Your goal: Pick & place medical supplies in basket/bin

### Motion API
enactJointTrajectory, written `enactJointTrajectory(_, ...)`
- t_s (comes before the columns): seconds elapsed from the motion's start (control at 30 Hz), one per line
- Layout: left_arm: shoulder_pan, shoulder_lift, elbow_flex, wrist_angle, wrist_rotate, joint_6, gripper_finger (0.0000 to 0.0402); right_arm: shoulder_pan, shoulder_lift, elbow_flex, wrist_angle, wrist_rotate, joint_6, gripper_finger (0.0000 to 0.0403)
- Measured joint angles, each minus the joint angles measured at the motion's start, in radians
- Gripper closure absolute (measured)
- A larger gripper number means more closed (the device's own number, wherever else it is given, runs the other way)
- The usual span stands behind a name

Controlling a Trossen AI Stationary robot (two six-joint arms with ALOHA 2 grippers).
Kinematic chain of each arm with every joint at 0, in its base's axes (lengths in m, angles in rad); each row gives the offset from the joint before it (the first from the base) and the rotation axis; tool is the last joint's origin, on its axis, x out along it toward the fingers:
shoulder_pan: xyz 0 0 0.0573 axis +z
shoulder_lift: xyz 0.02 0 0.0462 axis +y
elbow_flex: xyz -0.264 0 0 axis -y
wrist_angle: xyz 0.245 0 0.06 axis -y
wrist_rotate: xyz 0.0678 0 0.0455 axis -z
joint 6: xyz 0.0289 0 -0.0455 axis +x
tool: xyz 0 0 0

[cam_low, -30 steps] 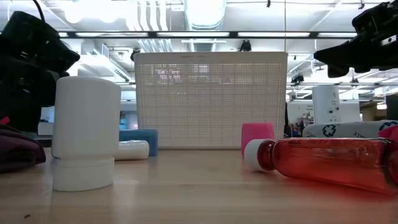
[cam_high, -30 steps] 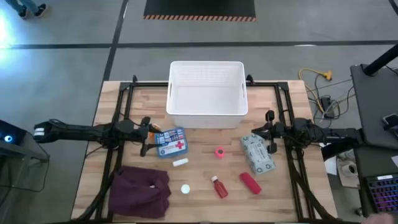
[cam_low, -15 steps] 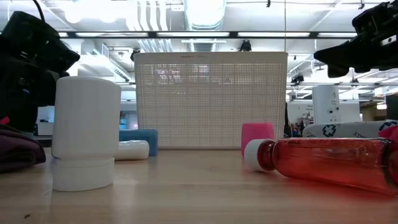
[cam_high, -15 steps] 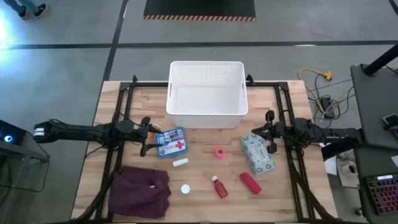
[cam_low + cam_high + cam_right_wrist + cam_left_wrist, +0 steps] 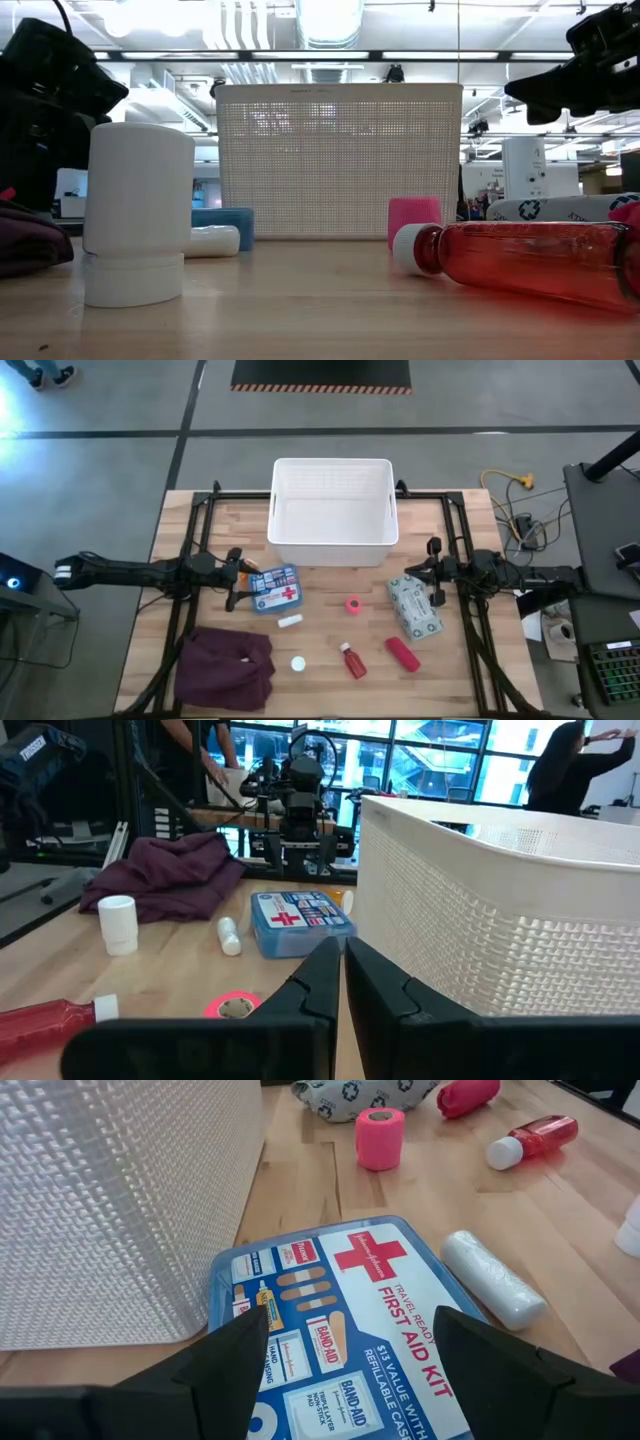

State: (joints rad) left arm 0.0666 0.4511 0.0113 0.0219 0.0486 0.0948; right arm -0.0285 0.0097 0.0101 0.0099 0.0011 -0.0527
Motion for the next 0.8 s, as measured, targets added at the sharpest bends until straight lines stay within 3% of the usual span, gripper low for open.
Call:
enactJointTrajectory(0.13, 0.000, 0.000, 0.000, 0.000, 0.000, 0.000, 0.0134, 0.000, 0.000, 0.000, 0.024, -0.001, 0.083, 0.0390)
enactJointTrajectory(0.4, 0.000, 0.000, 0.000, 0.000, 0.000, 0.000, 0.0134, 0.000, 0.008, 0.000, 0.089, -0.001, 0.788, 0.0390)
enactJointTrajectory(0.5, 0.000, 0.000, 0.000, 0.000, -0.005, 0.003, 0.0134, 0.005, 0.007, 0.001, 0.189, -0.025, 0.839, 0.0390)
enactJointTrajectory(0.63, 0.000, 0.000, 0.000, 0.023, -0.037, 0.045, 0.0134, 0.005, 0.013, 0.000, 0.242, 0.026, 0.886, 0.0390)
enactJointTrajectory(0.8, -0.001, 0.000, 0.000, 0.205, -0.006, -0.319, 0.0134, 0.004, 0.012, 0.000, 0.269, 0.110, 0.925, 0.0390)
